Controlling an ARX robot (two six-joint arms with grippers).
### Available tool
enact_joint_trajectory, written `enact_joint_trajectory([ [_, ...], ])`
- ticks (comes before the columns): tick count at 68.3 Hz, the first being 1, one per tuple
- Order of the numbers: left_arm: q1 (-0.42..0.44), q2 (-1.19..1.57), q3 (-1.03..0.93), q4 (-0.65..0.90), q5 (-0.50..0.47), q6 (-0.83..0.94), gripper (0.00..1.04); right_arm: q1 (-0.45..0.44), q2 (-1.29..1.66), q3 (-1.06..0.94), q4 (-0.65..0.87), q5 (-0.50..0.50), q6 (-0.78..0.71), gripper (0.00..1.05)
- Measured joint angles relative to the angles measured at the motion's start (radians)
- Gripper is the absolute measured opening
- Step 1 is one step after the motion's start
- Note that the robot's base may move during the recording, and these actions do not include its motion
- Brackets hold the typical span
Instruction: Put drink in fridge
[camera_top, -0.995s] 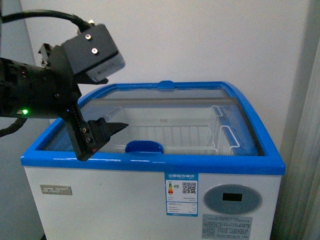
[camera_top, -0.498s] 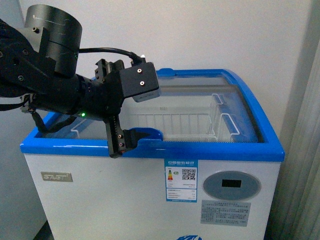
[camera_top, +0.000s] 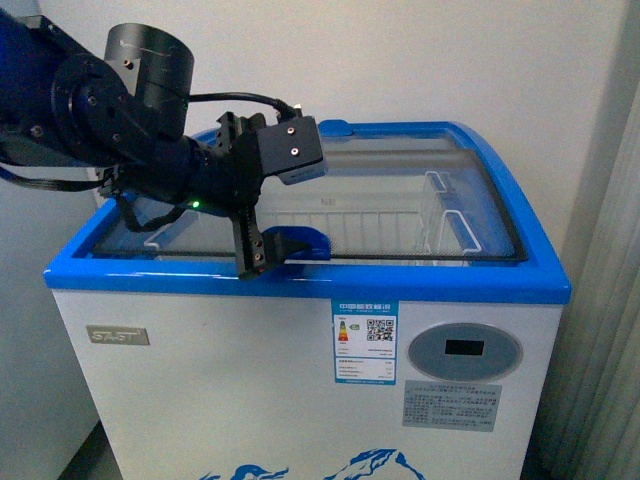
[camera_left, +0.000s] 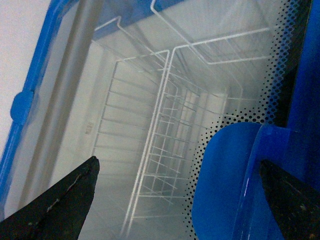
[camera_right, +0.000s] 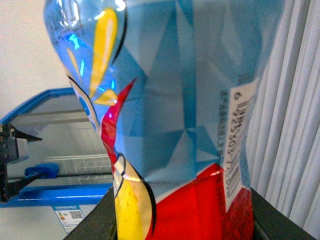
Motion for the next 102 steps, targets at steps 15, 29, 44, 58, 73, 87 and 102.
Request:
enact_joint_trajectory([
  [15,0.001,0.280,0.523,-0.148,-0.106,0.023,0.97,0.000,0.000,0.000,0.000,0.002,0.000,0.40],
  [29,0.004,0.457,0.843,-0.214,-0.204,0.040,0.97,0.000,0.000,0.000,0.000,0.003,0.000,0.40],
  [44,0.000,0.590,1.004,-0.061,-0.367,0.016,0.97,0.000,0.000,0.000,0.000,0.002,0.000,0.40],
  [58,-0.021,0.638,1.052,0.037,-0.485,-0.076,0.97,0.000,0.000,0.000,0.000,0.002,0.000,0.40],
  [73,-0.031,0.572,0.965,0.017,-0.599,-0.326,0.97,0.000,0.000,0.000,0.000,0.003,0.000,0.40],
  [87,0.017,0.044,0.285,0.103,-0.585,-0.791,0.97,0.000,0.000,0.000,0.000,0.004,0.000,0.40],
  [102,0.035,-0.479,-0.323,0.200,-0.504,-1.054,0.97,0.000,0.000,0.000,0.000,0.000,0.000,0.40],
])
